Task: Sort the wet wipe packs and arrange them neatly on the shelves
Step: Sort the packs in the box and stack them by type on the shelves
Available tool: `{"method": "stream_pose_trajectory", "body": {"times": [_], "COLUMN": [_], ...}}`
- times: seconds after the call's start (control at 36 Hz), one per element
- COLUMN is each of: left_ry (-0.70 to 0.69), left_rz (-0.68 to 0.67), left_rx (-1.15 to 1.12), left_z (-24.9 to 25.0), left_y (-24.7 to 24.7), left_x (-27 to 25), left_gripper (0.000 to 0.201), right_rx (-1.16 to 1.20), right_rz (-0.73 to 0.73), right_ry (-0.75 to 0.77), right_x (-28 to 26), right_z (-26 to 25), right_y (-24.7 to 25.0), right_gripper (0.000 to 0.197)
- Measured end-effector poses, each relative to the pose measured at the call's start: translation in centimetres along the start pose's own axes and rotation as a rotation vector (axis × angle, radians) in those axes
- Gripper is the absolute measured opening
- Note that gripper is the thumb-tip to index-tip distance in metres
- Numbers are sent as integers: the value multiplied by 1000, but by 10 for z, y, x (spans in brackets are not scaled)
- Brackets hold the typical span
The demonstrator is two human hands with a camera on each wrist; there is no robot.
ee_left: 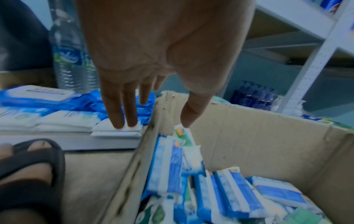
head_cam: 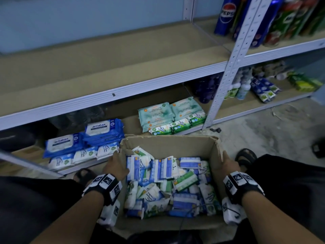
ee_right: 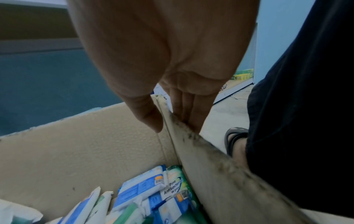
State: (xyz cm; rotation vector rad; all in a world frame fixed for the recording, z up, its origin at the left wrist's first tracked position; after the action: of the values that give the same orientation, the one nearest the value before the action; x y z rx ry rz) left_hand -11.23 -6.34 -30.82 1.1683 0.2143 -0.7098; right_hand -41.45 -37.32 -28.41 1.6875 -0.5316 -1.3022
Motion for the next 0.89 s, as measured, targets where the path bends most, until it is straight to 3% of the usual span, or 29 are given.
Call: {"method": "stream_pose_trajectory", "body": {"times": [0.06,0.14,0.25,0.31,0.56,0.78,0.89], "left_ry": [80,113,82,85,32,7,-3], "left_rz": [-57,-136,-125,-102,-69,-82,-115], "left_rx": [-27,70,129,161,208,204,148], "left_z": [-11,-14,-10,-7,0,5,-5], "left_y": [-7,-11,-11,-10,-10,-5,-3], "left_x": [-3,-11,-5,-4,0,-12,-25], "left_gripper": [83,56,35,31,26,32,31], "right_rx": [34,27,-47,-30,-57,5,1], "right_rz": [50,119,38,19,-105,-55,-32], "right_ry": [-2,21,94,97,91,130,173], "right_x": [-6,-16,-12,-7,19,20,22], "right_z": [6,11,3,4,2,3,-8], "right_y": [4,8,10,9,-8,-3,2], "right_gripper": [50,67,37,31,36,23,27]}}
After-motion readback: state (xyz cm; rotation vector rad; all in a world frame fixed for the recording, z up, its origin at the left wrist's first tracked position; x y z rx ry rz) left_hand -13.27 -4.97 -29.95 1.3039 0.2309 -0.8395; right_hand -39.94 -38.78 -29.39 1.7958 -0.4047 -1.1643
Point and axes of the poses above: each hand's wrist, its own x-axis towards the middle knuckle, its own y-axis out of the back of the hand, z = x × y, the point moved 5 cm from there along x, towards the middle knuckle, and after that the axes turned 15 degrees about -x, right-handed, at the moved point
